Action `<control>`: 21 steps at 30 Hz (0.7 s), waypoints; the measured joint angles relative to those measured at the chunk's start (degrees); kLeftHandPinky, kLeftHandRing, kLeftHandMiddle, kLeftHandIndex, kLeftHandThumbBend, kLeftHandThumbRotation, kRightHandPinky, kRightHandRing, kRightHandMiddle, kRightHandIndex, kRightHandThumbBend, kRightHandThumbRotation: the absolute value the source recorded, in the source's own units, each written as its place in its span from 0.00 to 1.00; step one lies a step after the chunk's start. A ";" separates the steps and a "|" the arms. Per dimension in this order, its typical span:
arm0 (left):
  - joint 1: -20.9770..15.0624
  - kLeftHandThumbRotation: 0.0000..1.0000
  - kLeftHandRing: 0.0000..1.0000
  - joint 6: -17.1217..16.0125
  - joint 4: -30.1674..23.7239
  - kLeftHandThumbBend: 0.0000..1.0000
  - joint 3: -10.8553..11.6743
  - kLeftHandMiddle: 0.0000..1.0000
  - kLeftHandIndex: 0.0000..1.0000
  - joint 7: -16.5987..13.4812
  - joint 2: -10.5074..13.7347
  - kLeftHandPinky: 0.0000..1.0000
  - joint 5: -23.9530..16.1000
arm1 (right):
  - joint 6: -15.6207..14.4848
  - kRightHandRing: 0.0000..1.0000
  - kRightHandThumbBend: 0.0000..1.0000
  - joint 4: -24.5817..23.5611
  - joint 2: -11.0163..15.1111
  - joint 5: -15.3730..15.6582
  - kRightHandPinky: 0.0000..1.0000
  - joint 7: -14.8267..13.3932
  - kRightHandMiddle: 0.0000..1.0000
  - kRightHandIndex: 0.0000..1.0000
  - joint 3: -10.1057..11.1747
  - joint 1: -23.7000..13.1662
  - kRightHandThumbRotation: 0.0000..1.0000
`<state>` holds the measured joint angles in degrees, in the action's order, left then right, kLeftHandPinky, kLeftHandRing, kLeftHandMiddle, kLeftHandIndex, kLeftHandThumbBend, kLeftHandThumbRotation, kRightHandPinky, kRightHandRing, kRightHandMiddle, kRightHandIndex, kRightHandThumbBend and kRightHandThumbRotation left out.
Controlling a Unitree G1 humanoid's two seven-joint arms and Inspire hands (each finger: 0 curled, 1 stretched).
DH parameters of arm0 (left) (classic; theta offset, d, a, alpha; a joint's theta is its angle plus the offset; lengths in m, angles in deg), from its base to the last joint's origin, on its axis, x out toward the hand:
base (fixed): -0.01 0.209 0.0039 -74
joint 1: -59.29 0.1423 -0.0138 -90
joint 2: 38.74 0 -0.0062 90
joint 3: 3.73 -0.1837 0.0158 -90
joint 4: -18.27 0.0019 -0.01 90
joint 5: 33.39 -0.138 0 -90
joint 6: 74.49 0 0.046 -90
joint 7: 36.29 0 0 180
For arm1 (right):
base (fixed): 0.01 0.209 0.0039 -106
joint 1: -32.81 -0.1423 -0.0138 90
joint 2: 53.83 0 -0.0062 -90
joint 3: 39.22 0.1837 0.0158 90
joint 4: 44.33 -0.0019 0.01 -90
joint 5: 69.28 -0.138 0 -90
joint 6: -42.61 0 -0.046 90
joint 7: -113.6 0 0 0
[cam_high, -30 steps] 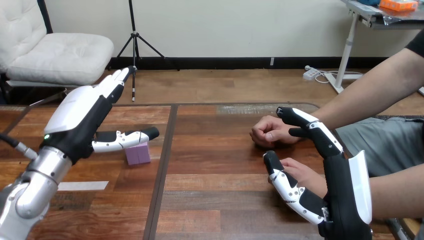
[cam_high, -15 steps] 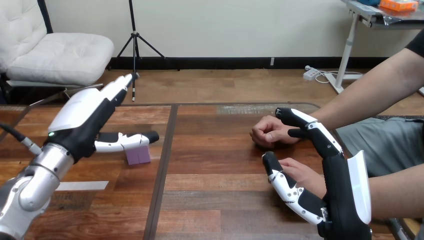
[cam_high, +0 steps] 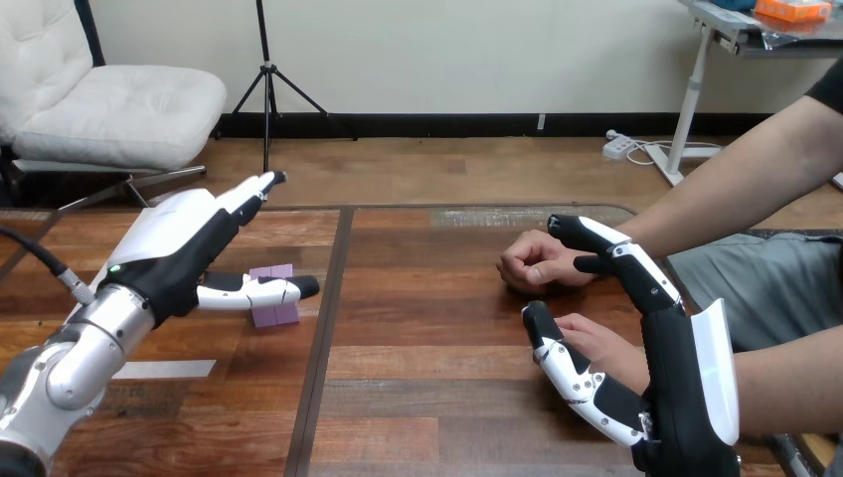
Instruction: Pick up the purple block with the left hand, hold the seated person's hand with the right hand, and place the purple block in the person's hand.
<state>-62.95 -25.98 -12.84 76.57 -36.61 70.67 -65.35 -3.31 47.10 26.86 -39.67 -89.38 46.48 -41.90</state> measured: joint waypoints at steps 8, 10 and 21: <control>-2.07 0.64 0.96 0.99 2.83 0.86 -1.29 0.98 0.98 1.52 -0.01 0.91 0.01 | 0.00 0.77 0.43 0.00 0.01 -0.05 0.70 0.05 0.77 0.76 0.01 0.00 0.35; -2.50 0.64 0.96 1.18 3.43 0.86 -1.49 0.98 0.98 1.77 -0.02 0.91 0.01 | -0.04 0.77 0.43 0.00 0.01 -0.03 0.70 0.05 0.77 0.76 0.01 0.00 0.35; -4.51 0.63 0.96 1.89 6.35 0.87 -2.90 0.98 0.97 2.28 -0.07 0.91 0.01 | -0.14 0.77 0.43 0.00 0.01 -0.22 0.70 0.35 0.77 0.76 0.00 0.00 0.35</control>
<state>-67.45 -24.10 -6.48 73.67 -34.33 70.61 -65.34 -3.44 47.10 26.87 -39.89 -89.03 46.48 -41.90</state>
